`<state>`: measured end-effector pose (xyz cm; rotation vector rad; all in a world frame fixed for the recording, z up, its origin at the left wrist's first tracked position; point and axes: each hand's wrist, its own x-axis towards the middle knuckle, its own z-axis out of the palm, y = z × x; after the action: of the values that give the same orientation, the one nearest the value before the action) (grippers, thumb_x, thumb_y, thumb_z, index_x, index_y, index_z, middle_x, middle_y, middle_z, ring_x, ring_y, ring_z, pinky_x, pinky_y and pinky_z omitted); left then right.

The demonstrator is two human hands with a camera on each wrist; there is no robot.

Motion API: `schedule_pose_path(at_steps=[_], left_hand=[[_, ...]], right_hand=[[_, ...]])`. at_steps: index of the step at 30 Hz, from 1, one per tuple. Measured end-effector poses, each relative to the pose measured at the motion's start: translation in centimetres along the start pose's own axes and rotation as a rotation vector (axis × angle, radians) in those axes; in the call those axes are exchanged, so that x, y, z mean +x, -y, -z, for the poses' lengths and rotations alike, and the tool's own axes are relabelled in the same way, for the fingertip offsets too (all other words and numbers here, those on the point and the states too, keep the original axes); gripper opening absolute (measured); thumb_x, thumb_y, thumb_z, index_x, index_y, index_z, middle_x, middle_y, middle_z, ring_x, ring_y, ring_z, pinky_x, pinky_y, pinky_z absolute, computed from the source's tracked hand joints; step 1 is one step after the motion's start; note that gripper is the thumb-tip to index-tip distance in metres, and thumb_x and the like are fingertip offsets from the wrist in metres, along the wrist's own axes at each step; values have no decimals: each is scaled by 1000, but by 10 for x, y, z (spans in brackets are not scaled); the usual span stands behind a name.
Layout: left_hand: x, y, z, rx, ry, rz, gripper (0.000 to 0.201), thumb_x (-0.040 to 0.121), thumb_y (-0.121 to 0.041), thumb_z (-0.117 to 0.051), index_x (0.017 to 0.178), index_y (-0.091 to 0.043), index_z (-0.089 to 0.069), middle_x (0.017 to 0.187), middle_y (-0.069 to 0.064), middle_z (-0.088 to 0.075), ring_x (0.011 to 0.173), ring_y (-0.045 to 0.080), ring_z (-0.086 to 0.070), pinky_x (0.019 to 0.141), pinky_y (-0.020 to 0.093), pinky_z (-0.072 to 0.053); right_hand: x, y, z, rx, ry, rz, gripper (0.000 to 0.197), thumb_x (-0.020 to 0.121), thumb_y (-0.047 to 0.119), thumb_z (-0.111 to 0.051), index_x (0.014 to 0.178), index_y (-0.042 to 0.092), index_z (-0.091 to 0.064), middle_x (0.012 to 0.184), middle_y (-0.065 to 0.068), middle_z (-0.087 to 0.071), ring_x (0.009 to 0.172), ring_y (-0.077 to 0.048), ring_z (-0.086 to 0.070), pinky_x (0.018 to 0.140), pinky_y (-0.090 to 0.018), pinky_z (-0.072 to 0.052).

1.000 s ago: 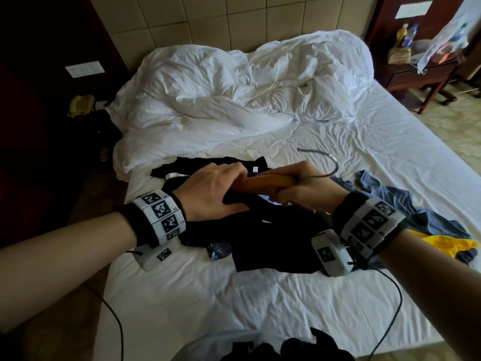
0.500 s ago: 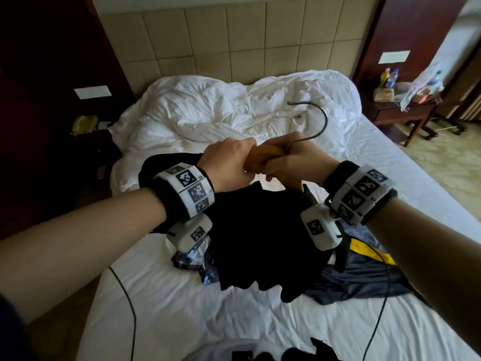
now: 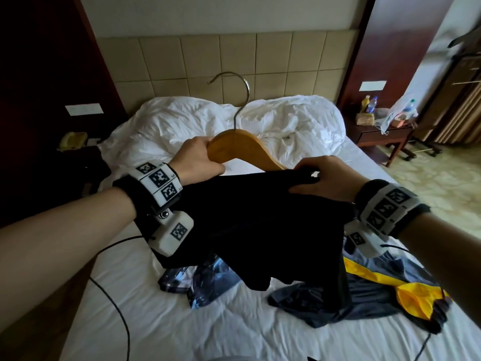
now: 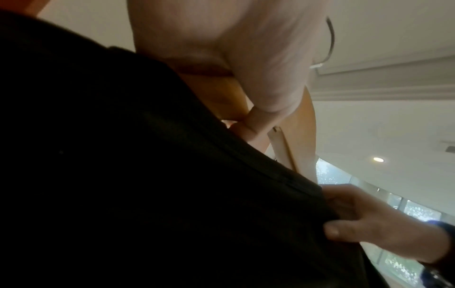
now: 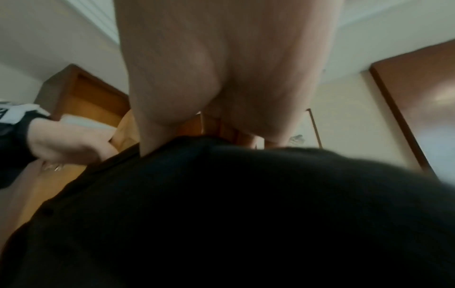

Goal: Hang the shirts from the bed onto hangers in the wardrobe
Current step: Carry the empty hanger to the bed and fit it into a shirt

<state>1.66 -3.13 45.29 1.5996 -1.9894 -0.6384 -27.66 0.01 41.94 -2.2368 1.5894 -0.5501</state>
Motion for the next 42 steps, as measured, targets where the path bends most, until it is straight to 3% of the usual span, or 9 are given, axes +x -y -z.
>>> schedule_pose_path(at_steps=[7,11,16,21,25,28,33,38,42], left_hand=[[7,10,4,-7,-46,72,18,72,-9,-71,66,-21,-58,69,-4,-62,67,14,-59,61,25,-42],[10,13,9,-47,-69,114,14,73,-10,-73,69,-18,-62,72,1,-64,72,17,-61,61,26,-42],[15,13,13,-147,-92,210,13,71,-12,-76,77,-17,-67,82,2,-70,80,17,-65,69,27,-48],[16,16,13,-201,-68,272,18,70,-12,-80,83,-16,-68,88,2,-70,88,20,-66,76,29,-48],[17,21,18,-220,-14,303,24,71,-14,-80,92,-12,-69,92,5,-71,89,23,-67,80,33,-52],[13,18,20,-182,-6,258,18,68,-15,-77,80,-9,-65,81,8,-68,82,27,-67,73,32,-49],[8,7,8,-143,19,165,16,72,-10,-73,87,-7,-69,87,11,-72,84,25,-69,81,35,-53],[4,-7,-11,-117,47,105,15,69,1,-71,75,-9,-60,67,2,-58,64,19,-58,61,27,-44],[3,-8,-22,-142,65,118,19,68,2,-69,73,-13,-58,61,-1,-53,56,17,-55,58,24,-43]], right_hand=[[-10,-15,29,-254,-78,162,29,75,42,-80,83,18,-66,69,7,-59,65,-16,-57,68,-38,-49],[-17,-23,40,-485,-43,310,30,75,43,-82,75,17,-68,65,5,-54,57,-26,-57,77,-31,-35],[-27,-28,44,-733,200,224,30,89,56,-59,88,26,-66,101,7,-63,91,-19,-59,85,-18,-20],[-30,-35,49,-659,210,181,18,88,46,-66,88,29,-70,107,13,-65,92,-15,-61,95,-21,-28],[-29,-32,56,-605,98,204,16,81,37,-74,75,23,-68,93,9,-68,80,-19,-63,86,-21,-25],[-26,-30,61,-617,84,224,18,82,37,-69,72,21,-68,85,10,-65,76,-19,-64,89,-21,-24],[-16,-17,58,-542,31,285,35,78,49,-45,72,21,-65,77,7,-61,76,-19,-62,91,-26,-33],[-4,10,36,-443,-40,372,27,81,36,-48,74,15,-64,74,4,-59,77,-18,-57,81,-31,-43],[-1,21,17,-264,-21,282,10,83,18,-59,92,14,-61,93,1,-60,85,-19,-57,77,-38,-50]])
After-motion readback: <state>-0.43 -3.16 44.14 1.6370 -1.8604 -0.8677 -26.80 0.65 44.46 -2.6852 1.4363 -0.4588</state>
